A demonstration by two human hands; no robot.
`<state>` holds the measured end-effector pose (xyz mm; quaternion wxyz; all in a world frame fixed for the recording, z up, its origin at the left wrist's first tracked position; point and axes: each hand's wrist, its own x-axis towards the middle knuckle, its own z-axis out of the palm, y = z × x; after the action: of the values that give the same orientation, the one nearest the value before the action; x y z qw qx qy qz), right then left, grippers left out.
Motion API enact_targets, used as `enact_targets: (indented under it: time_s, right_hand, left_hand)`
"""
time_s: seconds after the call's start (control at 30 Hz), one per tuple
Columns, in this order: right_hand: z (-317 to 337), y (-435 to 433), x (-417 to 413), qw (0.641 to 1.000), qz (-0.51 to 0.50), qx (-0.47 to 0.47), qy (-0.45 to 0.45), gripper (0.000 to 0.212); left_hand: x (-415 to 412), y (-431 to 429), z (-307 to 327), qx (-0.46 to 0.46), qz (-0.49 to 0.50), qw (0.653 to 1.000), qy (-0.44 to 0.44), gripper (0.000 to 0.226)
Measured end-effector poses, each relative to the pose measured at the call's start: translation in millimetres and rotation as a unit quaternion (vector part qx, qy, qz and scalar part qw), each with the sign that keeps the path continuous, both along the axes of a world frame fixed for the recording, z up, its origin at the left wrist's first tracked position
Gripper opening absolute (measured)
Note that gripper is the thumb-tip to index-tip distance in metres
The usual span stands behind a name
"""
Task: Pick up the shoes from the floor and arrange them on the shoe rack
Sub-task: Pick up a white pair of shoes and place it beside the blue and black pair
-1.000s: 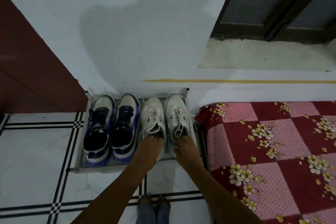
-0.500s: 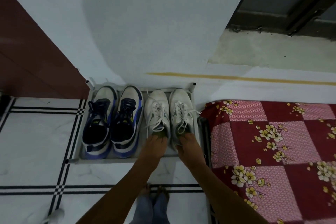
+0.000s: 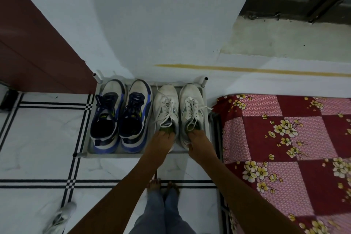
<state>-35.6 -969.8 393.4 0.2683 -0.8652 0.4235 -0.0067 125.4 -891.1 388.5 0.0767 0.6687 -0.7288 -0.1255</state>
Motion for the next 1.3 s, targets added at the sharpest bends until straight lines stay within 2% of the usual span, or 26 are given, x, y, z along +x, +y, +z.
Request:
enact_targets:
  time_s: [0.13,0.4,0.57,0.93,1.03,1.2,1.3]
  right_hand:
    - [1,-3,1,1.0,-0.003,0.008,0.011,0.041]
    - [3,0,0,0.998,0.001,0.012,0.06,0.036]
    - [4,-2,7,0.997,-0.005,-0.002,0.074,0.037]
    - [2,-1,2,0.998,0.003,-0.007,0.059,0.03]
    - [4,-1,3,0.998,-0.006,-0.005,0.062,0.03]
    - [14,-3,8,0.994,-0.016,0.008,0.106,0.033]
    - [14,2,6,0.996,-0.011,0.005,0.089,0.042]
  left_hand:
    - [1,3,-2,-0.018,0.0,1.0,0.002,0.033]
    - [5,7,-6,-0.027,-0.018,0.999,-0.016,0.04]
    - [15,3,-9,-0.048,-0.042,0.998,-0.014,0.027]
    - [10,9,-3,-0.129,-0.042,0.991,-0.015,0.034]
    - [10,11,-7,-0.125,-0.034,0.991,-0.013,0.03]
    - [8,10,-6,-0.065,-0.003,0.998,0.003,0.036]
    - [4,12,0,-0.037,0.015,0.999,0.004,0.047]
